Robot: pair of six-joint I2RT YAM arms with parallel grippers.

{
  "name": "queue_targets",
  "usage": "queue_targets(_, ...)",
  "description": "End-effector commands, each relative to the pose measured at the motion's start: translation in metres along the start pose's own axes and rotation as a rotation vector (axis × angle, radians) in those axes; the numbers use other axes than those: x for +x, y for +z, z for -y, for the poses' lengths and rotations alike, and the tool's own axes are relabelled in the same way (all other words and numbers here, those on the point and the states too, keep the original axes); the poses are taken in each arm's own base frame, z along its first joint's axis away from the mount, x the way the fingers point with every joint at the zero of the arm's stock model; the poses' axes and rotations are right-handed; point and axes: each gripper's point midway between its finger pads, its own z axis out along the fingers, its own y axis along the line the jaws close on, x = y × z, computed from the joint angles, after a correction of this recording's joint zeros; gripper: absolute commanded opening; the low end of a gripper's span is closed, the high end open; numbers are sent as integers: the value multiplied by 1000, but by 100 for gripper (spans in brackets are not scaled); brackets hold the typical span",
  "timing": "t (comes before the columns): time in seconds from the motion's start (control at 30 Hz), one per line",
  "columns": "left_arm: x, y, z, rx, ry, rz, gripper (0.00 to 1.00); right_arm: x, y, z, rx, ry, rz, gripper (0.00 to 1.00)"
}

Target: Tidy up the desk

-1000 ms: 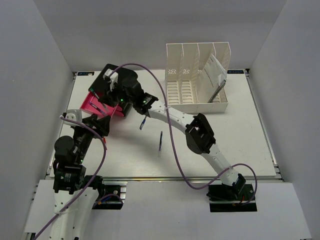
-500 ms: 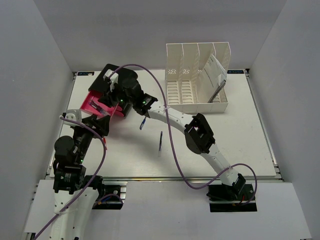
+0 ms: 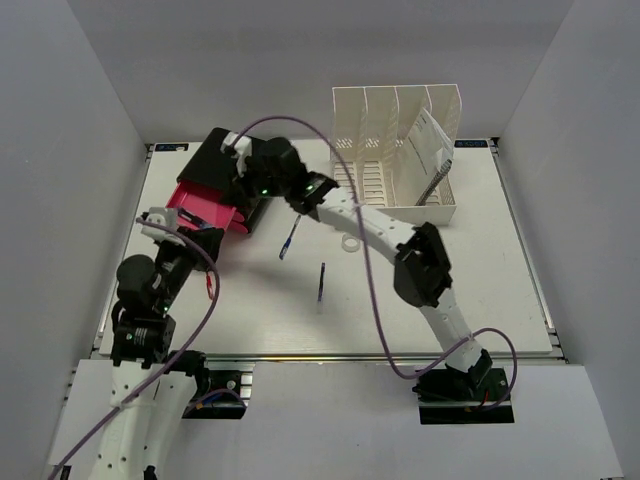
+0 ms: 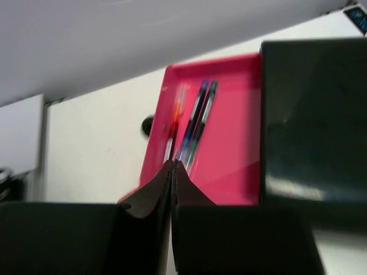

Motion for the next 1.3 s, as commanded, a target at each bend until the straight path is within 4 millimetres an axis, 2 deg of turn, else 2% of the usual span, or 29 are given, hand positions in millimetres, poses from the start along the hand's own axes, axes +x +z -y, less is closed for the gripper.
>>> queue_targets(0.0,27,14,23,179,-11,-125,28,-67,-92,4,-22,-4,16,0)
queue_targets(0.03,36,18,25,201,-25,-163,23,-85,-119,-4,-41,-22,36,0)
queue_targets(0.07,52,26,24,216,-66,-236,16,-63,-130,-1,-45,2,-13,0)
queue_targets(0.1,62,27,34,275,-94,-290,15,-73,-166,13,-9,7,-6,0)
queue_targets(0.13,70,30,37,292,-118,-330,15,-66,-179,12,-14,34,-28,0)
queue_targets(0.17,84,34,37,291,-182,-392,15,-49,-198,27,8,20,-65,0)
queue_targets(0.2,91,35,40,306,-203,-424,15,-48,-218,20,22,35,-89,0)
queue_targets(0.23,98,36,44,311,-217,-452,17,-38,-238,32,52,60,-113,0)
queue_targets(0.27,105,38,47,307,-248,-481,18,-21,-248,32,44,62,-153,2)
queue_targets(0.3,108,39,50,306,-260,-499,24,-14,-262,21,39,93,-184,6)
queue_targets(0.33,112,42,51,286,-270,-512,27,-4,-276,26,54,116,-200,11)
queue_targets(0.37,121,43,65,305,-285,-561,31,20,-284,24,47,153,-242,19)
queue_targets(0.4,129,44,71,294,-290,-598,43,23,-294,14,46,160,-242,25)
queue_targets(0.43,137,45,77,287,-287,-634,48,31,-302,15,55,172,-242,30)
queue_targets(0.47,145,45,95,292,-264,-678,50,30,-313,8,59,163,-225,37)
queue_targets(0.5,167,48,100,268,-256,-757,52,56,-320,6,60,214,-248,40)
queue_targets(0.57,184,48,123,225,-191,-831,52,65,-330,3,68,214,-217,46)
queue_targets(0.6,206,51,125,181,-169,-891,52,78,-339,-1,87,242,-218,47)
queue_targets(0.67,212,54,134,103,-127,-898,51,81,-352,9,161,234,-197,48)
queue_targets(0.7,222,55,134,75,-111,-917,50,92,-355,8,174,272,-204,48)
queue_targets(0.77,224,60,124,-31,-79,-899,49,91,-367,19,249,256,-160,48)
queue_targets(0.8,228,63,130,-39,-70,-903,42,103,-374,23,277,277,-151,46)
queue_targets(0.87,234,65,125,-105,-42,-904,36,101,-391,32,346,256,-129,41)
queue_targets(0.9,235,66,132,-99,-32,-902,35,100,-394,32,349,252,-124,37)
queue_targets(0.93,248,67,129,-134,-16,-925,35,105,-398,32,346,269,-117,32)
queue_targets(1.0,254,68,133,-170,20,-926,35,104,-403,32,342,279,-98,29)
queue_targets(1.03,264,67,129,-202,38,-945,37,103,-404,31,335,283,-92,29)
queue_targets(1.1,268,70,133,-218,58,-936,40,102,-410,34,351,284,-79,29)
queue_targets(1.27,283,75,128,-276,112,-940,53,102,-415,30,329,295,-49,29)
